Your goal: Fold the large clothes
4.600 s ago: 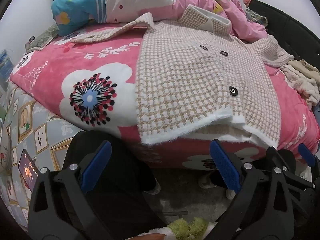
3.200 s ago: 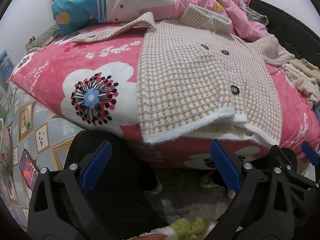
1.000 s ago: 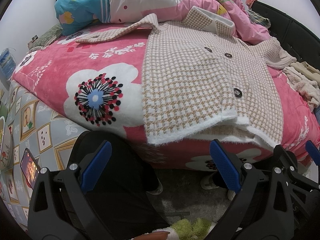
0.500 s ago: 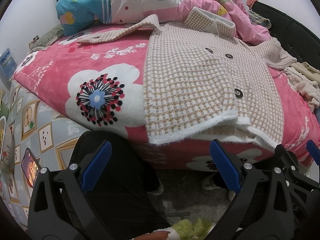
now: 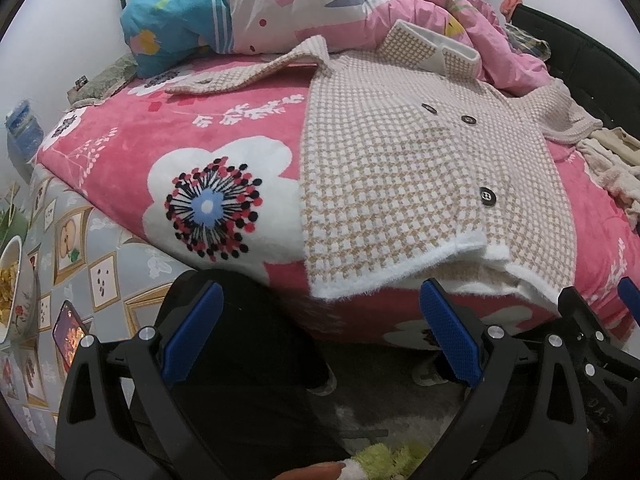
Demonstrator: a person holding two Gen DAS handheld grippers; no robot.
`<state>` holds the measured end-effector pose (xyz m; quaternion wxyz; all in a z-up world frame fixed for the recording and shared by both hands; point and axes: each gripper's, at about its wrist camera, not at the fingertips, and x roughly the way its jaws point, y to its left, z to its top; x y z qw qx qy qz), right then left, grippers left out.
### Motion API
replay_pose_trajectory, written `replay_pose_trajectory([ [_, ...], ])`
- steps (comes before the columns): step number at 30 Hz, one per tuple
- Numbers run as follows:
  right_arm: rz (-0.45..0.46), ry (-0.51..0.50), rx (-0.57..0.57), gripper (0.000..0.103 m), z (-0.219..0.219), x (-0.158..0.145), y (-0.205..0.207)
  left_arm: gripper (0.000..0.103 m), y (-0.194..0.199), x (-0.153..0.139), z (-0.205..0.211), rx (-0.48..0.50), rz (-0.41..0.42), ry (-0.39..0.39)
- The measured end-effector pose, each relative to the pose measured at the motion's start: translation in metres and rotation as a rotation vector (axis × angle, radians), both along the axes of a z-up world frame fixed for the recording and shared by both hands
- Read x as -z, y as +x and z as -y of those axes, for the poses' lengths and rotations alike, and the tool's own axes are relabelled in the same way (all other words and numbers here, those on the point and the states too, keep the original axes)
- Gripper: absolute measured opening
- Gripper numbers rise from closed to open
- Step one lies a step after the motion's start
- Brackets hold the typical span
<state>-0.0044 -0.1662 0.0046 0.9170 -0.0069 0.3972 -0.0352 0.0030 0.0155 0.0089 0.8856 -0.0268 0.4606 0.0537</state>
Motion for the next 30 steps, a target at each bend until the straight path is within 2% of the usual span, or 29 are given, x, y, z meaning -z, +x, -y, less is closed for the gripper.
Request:
replay_pose_trajectory([
  [15,0.042,-0.041,-0.030,0.098,-0.009,-0.007,0.039,0.095,0.035,0.001,-0.010,-0.045,-0.007,0.017],
  [30,0.028,-0.061,-0.133,0.098,-0.023,0.002,0.117,0.095,0.095,0.020,-0.028,-0.114,-0.056,0.038],
])
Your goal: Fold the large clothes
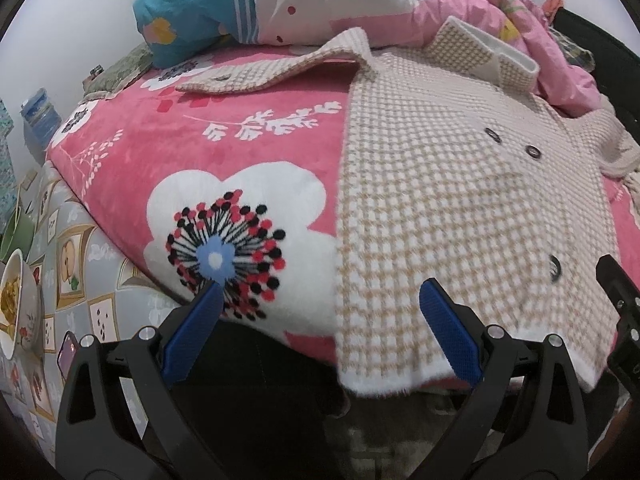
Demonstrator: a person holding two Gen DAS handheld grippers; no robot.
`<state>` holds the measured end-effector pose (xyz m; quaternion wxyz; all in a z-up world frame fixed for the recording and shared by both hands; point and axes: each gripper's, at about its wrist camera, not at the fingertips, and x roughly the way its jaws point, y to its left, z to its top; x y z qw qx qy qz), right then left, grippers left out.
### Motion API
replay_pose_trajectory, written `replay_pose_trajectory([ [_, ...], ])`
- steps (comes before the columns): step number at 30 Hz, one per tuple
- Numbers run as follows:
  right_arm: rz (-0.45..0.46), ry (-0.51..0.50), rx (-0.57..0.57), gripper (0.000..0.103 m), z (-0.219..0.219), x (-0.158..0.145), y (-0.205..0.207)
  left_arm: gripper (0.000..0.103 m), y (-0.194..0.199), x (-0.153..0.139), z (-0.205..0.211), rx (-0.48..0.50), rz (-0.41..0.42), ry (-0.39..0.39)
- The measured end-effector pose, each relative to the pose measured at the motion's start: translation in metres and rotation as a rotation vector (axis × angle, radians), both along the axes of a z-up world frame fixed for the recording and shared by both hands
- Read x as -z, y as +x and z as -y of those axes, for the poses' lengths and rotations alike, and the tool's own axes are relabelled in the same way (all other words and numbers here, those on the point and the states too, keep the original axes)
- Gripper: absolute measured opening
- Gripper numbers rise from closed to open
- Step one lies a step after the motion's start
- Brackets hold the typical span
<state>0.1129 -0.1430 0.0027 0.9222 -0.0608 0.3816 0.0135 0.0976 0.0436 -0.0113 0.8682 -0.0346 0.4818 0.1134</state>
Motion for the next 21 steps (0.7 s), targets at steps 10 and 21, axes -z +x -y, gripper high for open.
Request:
replay_pose_trajectory([
  [10,0.016,-0.003,-0.091,0.098,-0.015,0.002,0.063,0.095,0.055,0.008,-0.020,-0.060,0.003,0.041],
  [21,-0.033,0.000,-0.120,0.098,-0.025,0.015,0.088,0.095,0.077,0.017,-0.020,-0.064,0.004,0.053],
])
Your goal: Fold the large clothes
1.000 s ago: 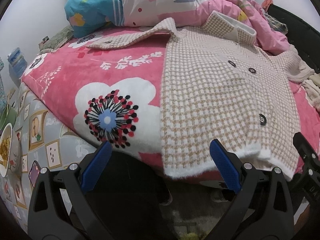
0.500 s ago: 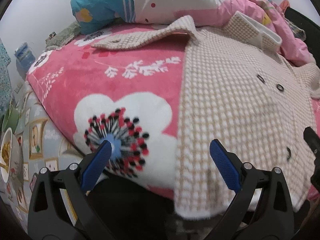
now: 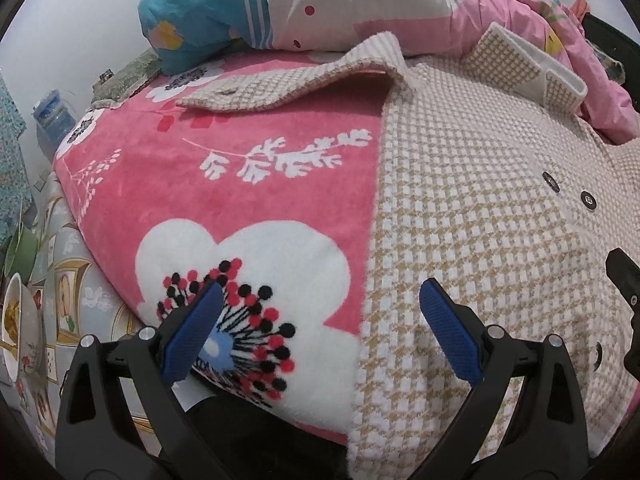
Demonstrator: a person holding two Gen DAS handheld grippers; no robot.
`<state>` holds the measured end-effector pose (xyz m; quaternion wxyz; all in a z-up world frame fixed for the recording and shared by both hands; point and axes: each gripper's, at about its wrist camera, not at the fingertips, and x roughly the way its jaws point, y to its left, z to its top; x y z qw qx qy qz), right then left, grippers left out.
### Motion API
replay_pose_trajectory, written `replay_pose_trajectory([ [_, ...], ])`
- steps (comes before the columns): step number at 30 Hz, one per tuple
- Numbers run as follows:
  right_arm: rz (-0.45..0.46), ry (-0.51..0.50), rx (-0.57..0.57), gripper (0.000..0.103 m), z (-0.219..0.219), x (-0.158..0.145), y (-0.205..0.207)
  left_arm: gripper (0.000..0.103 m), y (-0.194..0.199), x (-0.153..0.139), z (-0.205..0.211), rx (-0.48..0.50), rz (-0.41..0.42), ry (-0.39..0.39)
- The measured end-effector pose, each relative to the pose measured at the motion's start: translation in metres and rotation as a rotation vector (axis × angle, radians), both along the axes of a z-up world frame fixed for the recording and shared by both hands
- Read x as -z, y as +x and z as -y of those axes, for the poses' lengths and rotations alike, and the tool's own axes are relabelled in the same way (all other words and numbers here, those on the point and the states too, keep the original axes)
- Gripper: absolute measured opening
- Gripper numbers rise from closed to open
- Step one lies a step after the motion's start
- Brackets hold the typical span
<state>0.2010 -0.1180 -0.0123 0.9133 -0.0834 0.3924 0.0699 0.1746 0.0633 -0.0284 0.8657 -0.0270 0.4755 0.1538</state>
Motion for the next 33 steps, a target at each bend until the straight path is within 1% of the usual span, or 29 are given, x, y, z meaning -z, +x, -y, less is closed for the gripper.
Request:
replay_pose_trajectory([
  [9,-0.011,-0.018,0.002,0.098,-0.003,0.002,0.002,0.095,-0.001,0.004,-0.003,-0.010,-0.007,-0.012],
  [20,-0.015,-0.025,0.000,0.098,-0.005,0.000,-0.004,0.095,-0.007,0.000,-0.006,-0.016,0.001,-0.016],
  [25,-0.014,-0.025,0.000,0.098,-0.005,0.000,-0.004,0.095,-0.009,-0.003,-0.006,-0.015,0.008,-0.013],
  [28,-0.020,-0.023,-0.010,0.098,-0.006,-0.001,-0.004,0.095,-0.008,-0.006,-0.010,-0.019,0.020,0.005],
  [31,-0.012,-0.003,-0.049,0.098,-0.013,-0.010,-0.001,0.095,-0.002,-0.013,-0.027,-0.016,0.044,-0.039],
  [33,0.010,0.012,-0.078,0.098,-0.019,-0.018,0.005,0.095,0.004,-0.022,-0.050,-0.019,0.100,-0.090],
])
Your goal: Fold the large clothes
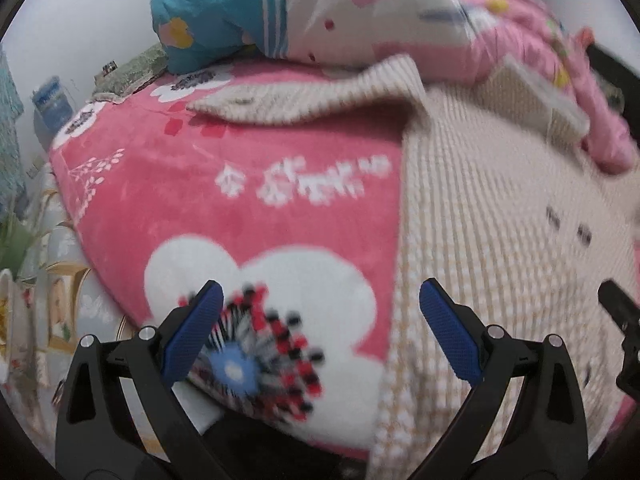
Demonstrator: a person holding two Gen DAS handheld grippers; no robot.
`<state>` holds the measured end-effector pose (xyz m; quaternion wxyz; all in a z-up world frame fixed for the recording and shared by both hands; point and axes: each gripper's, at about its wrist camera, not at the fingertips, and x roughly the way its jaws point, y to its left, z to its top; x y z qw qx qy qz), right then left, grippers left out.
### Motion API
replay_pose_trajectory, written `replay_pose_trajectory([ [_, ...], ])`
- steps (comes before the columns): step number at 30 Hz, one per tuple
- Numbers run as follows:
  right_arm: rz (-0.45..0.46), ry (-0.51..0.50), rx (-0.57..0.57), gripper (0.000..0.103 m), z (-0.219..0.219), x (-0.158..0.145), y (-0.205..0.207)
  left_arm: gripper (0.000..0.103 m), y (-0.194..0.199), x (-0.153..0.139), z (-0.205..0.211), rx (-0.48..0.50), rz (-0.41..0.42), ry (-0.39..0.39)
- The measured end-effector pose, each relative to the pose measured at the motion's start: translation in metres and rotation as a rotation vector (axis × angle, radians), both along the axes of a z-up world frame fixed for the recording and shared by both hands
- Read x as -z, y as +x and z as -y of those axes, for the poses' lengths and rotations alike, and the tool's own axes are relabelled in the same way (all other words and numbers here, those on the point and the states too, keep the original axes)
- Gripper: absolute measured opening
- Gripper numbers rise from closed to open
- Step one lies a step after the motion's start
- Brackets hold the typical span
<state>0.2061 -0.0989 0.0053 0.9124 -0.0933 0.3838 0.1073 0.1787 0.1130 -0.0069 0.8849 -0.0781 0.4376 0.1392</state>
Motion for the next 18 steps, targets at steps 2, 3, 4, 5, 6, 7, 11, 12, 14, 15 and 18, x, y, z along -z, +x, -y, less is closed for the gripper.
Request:
replay_pose_trajectory([
  [2,0.021,0.015,-0.024,0.098,-0.007,-0.006,0.010,0.095,0.007,-0.010,-0.023,-0.003,0.075,-0.037],
  [3,0.031,0.020,-0.038,0.098,-0.011,-0.008,0.016,0.095,0.012,-0.015,-0.035,-0.001,0.116,-0.053],
  [4,0.031,0.020,-0.053,0.098,-0.016,-0.009,0.024,0.095,0.018,-0.019,-0.048,-0.004,0.140,-0.070],
  [5,0.022,0.022,-0.071,0.098,-0.021,-0.009,0.033,0.095,0.028,-0.022,-0.064,-0.010,0.155,-0.100],
  [6,0.016,0.029,-0.084,0.098,-0.024,-0.010,0.043,0.095,0.038,-0.023,-0.078,-0.018,0.160,-0.124],
  [7,0.013,0.042,-0.101,0.098,-0.028,-0.010,0.052,0.095,0.053,-0.023,-0.097,-0.042,0.153,-0.143],
  [11,-0.011,0.093,-0.140,0.098,-0.042,-0.008,0.088,0.095,0.103,-0.014,-0.149,-0.093,0.145,-0.213],
  [12,-0.019,0.110,-0.148,0.098,-0.045,-0.007,0.096,0.095,0.117,-0.009,-0.161,-0.115,0.128,-0.224],
  [14,-0.029,0.119,-0.151,0.098,-0.049,-0.002,0.112,0.095,0.145,0.004,-0.181,-0.157,0.077,-0.231],
  [15,-0.027,0.104,-0.149,0.098,-0.052,0.002,0.118,0.095,0.157,0.010,-0.189,-0.176,0.062,-0.231],
  [18,-0.009,0.047,-0.140,0.098,-0.062,0.014,0.129,0.095,0.188,0.031,-0.205,-0.237,0.015,-0.216],
])
